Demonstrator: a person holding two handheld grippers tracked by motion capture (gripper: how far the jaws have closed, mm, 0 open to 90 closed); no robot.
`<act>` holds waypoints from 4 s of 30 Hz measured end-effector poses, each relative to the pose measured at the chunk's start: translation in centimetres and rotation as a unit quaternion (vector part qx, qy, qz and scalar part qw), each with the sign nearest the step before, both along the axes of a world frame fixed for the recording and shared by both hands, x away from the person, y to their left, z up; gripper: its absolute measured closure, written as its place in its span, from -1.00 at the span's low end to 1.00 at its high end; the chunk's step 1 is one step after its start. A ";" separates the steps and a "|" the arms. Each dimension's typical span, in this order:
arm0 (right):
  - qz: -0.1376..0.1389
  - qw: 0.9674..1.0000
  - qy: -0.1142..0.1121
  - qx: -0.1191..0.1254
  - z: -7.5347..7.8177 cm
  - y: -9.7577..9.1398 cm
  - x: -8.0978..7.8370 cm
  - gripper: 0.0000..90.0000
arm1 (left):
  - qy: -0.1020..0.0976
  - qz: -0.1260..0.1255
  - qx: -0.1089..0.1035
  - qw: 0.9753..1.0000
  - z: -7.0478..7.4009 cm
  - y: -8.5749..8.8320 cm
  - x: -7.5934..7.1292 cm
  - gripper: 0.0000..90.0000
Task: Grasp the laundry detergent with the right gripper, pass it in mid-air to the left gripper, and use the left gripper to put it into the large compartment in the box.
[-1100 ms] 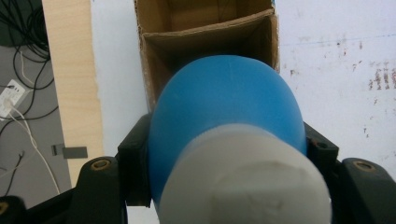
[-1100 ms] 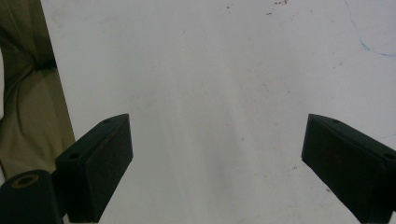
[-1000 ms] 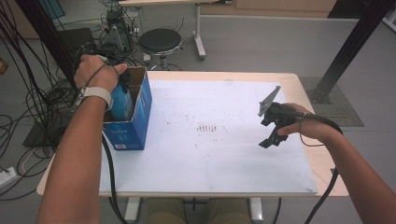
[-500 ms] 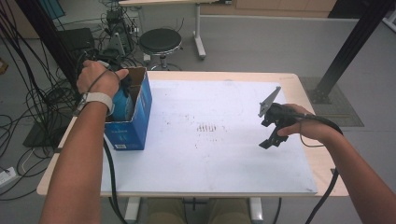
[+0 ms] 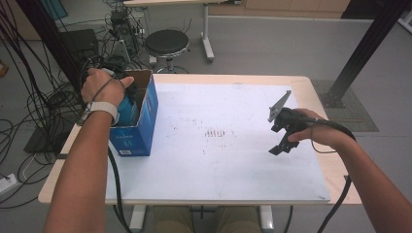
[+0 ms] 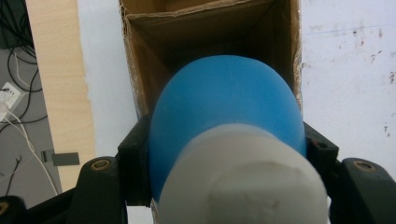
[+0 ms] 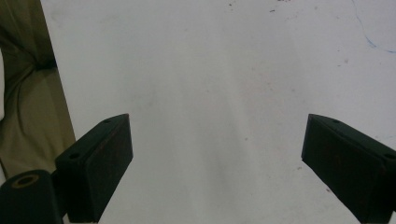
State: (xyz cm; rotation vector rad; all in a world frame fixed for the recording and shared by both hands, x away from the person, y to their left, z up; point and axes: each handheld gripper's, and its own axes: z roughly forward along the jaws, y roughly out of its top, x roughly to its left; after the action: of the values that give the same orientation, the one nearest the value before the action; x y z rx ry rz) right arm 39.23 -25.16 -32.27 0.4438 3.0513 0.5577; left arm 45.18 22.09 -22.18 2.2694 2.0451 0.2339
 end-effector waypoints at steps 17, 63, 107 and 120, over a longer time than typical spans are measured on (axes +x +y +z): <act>-0.004 1.000 0.004 0.000 -0.3 -0.2 0.0 -0.80 | 0.006 -0.003 0.003 1.000 -2.0 -0.2 0.1 -0.17; -0.009 1.000 0.015 0.002 -1.2 -0.4 -0.1 -0.80 | 0.024 -0.014 0.008 1.000 -5.2 -0.3 0.6 -0.17; -0.010 1.000 0.010 0.003 -1.2 -0.4 -0.2 -0.80 | 0.021 -0.011 0.007 1.000 -5.3 -0.2 0.6 -0.17; -0.012 1.000 0.011 0.005 -1.2 -0.5 -0.2 -0.81 | 0.020 -0.010 0.007 1.000 -5.4 -0.2 0.7 -0.17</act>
State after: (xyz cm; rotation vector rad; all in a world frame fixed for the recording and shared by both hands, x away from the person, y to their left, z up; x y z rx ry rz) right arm 39.08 -25.66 -33.45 0.4875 3.0605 0.5702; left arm 45.84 21.93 -27.55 2.3193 2.0450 0.2035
